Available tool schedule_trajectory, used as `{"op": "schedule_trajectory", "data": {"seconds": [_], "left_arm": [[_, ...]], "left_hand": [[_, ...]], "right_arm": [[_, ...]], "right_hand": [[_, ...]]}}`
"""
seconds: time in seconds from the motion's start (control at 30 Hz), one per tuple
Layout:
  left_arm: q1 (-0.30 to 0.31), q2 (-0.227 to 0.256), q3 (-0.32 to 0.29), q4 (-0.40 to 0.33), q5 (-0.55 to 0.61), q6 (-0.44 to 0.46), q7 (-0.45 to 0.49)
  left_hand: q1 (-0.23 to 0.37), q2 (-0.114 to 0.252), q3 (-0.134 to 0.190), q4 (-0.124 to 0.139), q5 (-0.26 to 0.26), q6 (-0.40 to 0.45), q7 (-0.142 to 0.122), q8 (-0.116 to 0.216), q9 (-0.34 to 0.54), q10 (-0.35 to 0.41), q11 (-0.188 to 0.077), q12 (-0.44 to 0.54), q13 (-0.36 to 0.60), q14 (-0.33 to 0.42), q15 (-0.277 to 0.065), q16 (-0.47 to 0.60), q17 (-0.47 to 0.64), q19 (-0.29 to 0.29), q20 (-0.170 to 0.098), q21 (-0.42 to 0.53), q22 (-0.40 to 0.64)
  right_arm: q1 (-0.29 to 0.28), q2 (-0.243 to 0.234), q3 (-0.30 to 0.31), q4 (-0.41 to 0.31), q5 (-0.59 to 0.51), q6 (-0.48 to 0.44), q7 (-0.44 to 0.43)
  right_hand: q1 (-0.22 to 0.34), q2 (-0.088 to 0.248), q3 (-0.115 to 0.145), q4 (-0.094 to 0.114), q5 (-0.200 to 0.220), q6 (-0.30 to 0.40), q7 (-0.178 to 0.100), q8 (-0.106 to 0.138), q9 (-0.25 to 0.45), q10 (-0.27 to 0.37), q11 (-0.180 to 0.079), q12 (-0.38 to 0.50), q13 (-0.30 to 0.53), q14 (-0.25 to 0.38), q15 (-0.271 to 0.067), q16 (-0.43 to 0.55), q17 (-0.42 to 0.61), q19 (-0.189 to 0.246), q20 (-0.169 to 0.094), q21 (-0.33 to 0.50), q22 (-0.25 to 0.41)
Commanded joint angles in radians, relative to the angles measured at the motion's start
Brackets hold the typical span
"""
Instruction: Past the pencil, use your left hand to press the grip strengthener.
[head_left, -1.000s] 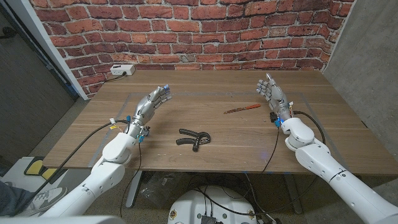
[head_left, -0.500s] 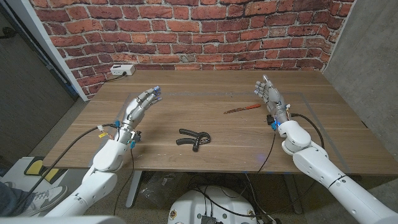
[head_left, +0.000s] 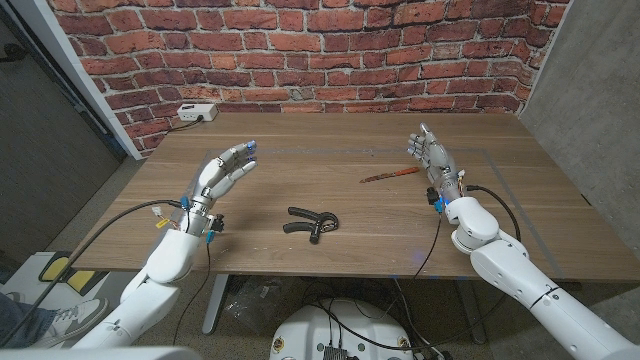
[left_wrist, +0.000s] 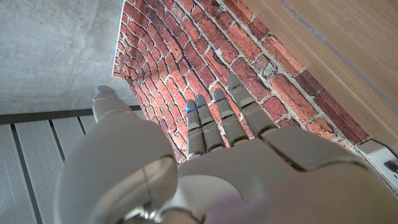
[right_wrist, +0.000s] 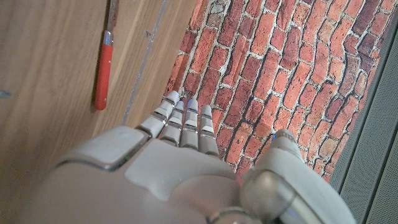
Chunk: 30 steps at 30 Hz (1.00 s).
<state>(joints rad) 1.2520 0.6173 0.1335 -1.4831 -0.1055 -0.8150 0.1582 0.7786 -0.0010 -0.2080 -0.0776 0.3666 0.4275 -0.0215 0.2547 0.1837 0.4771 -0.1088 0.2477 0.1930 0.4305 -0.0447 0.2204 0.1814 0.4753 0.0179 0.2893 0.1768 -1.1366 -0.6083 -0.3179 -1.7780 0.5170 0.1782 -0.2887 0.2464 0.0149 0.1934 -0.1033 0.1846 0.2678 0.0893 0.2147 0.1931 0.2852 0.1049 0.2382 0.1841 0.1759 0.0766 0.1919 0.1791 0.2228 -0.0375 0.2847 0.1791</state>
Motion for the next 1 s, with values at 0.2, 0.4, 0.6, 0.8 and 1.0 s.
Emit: {"op": "schedule_trajectory", "data": {"seconds": [0.2,0.4,0.6,0.8,1.0], "left_arm": [[0.108,0.054,-0.08,-0.208,0.378,0.197,0.207],[0.164,0.086,-0.102,-0.327,0.56,0.328,0.278],[0.22,0.155,-0.129,-0.438,0.631,0.45,0.242],[0.283,0.219,-0.172,-0.569,0.696,0.596,0.157],[0.311,0.256,-0.187,-0.648,0.727,0.682,0.083]], "left_hand": [[0.032,-0.001,0.001,-0.016,0.009,0.006,-0.001,-0.011,0.005,0.004,-0.002,-0.009,0.003,0.005,-0.047,-0.007,0.0,0.006,-0.009,-0.003,0.001],[0.039,0.0,0.002,-0.018,0.01,0.001,-0.002,-0.015,0.006,0.003,0.001,-0.012,0.003,0.004,-0.047,-0.009,0.001,0.005,-0.013,-0.006,0.001],[0.044,0.001,0.002,-0.02,0.011,0.002,-0.002,-0.018,0.006,0.0,0.0,-0.016,0.003,0.004,-0.052,-0.011,0.001,0.006,-0.017,-0.009,0.002],[0.05,0.005,0.001,-0.02,0.013,-0.03,0.003,-0.035,0.007,-0.019,0.004,-0.029,0.004,-0.016,-0.053,-0.021,0.003,-0.003,-0.02,-0.019,0.002],[0.053,0.005,-0.001,-0.02,0.014,-0.044,0.001,-0.042,0.007,-0.033,0.0,-0.036,0.004,-0.026,-0.054,-0.026,0.003,-0.016,-0.02,-0.028,0.002]], "right_arm": [[-0.019,-0.022,0.012,-0.03,0.017,-0.032,0.004],[-0.024,-0.036,0.019,-0.049,0.02,-0.051,0.001],[-0.02,-0.051,0.025,-0.061,0.025,-0.064,0.012],[-0.014,-0.055,0.023,-0.051,0.04,-0.066,0.034],[-0.008,-0.056,0.019,-0.032,0.054,-0.06,0.059]], "right_hand": [[0.011,0.005,0.0,-0.005,-0.002,0.003,-0.004,-0.004,0.003,0.008,0.002,-0.001,0.001,0.006,0.001,-0.002,0.004,0.008,-0.003,-0.006,0.004],[0.012,0.005,0.0,-0.006,-0.003,0.003,-0.004,-0.005,0.003,0.01,0.003,-0.001,0.001,0.005,0.001,-0.002,0.004,0.008,-0.002,-0.008,0.004],[0.013,0.005,0.001,-0.007,-0.003,0.004,-0.006,-0.005,0.003,0.011,0.001,-0.002,0.001,0.006,0.001,-0.003,0.004,0.009,-0.001,-0.009,0.004],[0.014,0.006,0.001,-0.008,-0.003,0.004,-0.004,-0.005,0.003,0.011,0.002,-0.002,0.001,0.006,0.001,-0.003,0.004,0.009,0.0,-0.01,0.004],[0.014,0.006,0.001,-0.008,-0.003,0.005,-0.004,-0.006,0.003,0.012,0.003,-0.003,0.001,0.005,0.002,-0.003,0.004,0.009,0.0,-0.012,0.004]]}}
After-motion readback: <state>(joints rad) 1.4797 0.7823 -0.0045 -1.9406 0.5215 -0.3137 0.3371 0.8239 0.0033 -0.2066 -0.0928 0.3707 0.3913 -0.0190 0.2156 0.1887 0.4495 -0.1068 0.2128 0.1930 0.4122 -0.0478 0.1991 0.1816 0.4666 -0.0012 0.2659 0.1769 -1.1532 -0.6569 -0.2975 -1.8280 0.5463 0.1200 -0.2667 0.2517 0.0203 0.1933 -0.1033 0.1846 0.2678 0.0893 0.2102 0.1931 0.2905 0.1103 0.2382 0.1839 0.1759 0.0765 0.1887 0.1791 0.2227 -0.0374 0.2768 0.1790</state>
